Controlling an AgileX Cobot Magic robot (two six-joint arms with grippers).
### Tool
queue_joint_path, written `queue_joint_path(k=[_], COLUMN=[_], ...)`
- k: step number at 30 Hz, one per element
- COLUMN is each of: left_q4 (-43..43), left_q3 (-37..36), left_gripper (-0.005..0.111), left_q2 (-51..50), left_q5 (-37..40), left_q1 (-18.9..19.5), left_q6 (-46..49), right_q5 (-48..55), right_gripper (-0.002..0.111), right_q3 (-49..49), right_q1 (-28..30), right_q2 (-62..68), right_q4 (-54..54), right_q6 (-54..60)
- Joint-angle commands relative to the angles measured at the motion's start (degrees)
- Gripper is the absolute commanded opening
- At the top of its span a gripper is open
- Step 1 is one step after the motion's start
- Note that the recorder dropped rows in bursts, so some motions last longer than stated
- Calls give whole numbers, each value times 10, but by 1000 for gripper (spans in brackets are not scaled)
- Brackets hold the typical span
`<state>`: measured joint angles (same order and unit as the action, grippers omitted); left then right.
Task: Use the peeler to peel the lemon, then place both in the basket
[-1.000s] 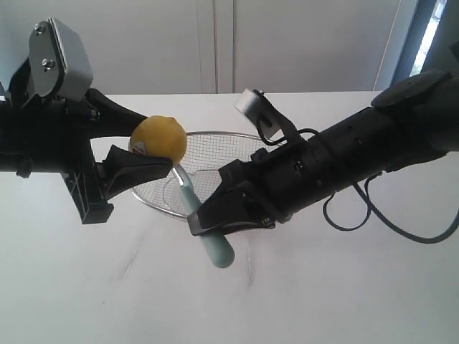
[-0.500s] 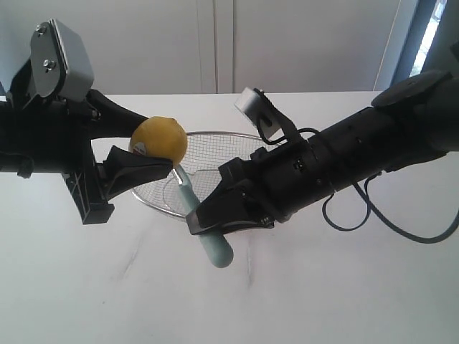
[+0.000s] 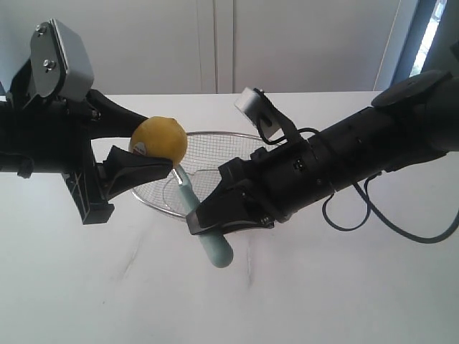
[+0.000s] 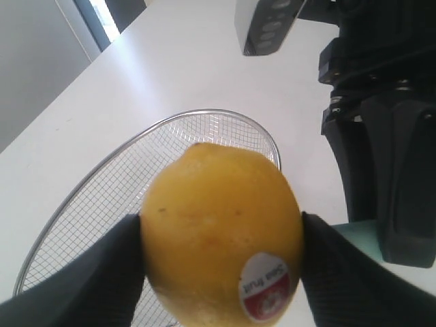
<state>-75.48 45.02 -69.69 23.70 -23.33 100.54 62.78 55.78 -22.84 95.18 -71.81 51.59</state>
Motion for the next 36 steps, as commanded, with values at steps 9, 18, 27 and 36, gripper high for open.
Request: queue_joint_path(k=[9, 18, 27, 36], left_q4=[-20, -20, -20, -20], left_q3=[-2, -2, -2, -2], left_gripper=[0, 0, 0, 0], left_q2=[2, 2, 2, 2], left_q5=[12, 12, 12, 12], left_q1=[-2, -2, -2, -2], left_q6=[1, 1, 1, 1], right_q5=[9, 22, 23, 33], right_gripper=[0, 0, 0, 0], right_q3=[-2, -2, -2, -2], right_q1=[29, 29, 29, 60], right_q2=[-4, -10, -11, -16], right_q4=[-12, -27, -29, -38], right_q6=[-8, -8, -8, -8])
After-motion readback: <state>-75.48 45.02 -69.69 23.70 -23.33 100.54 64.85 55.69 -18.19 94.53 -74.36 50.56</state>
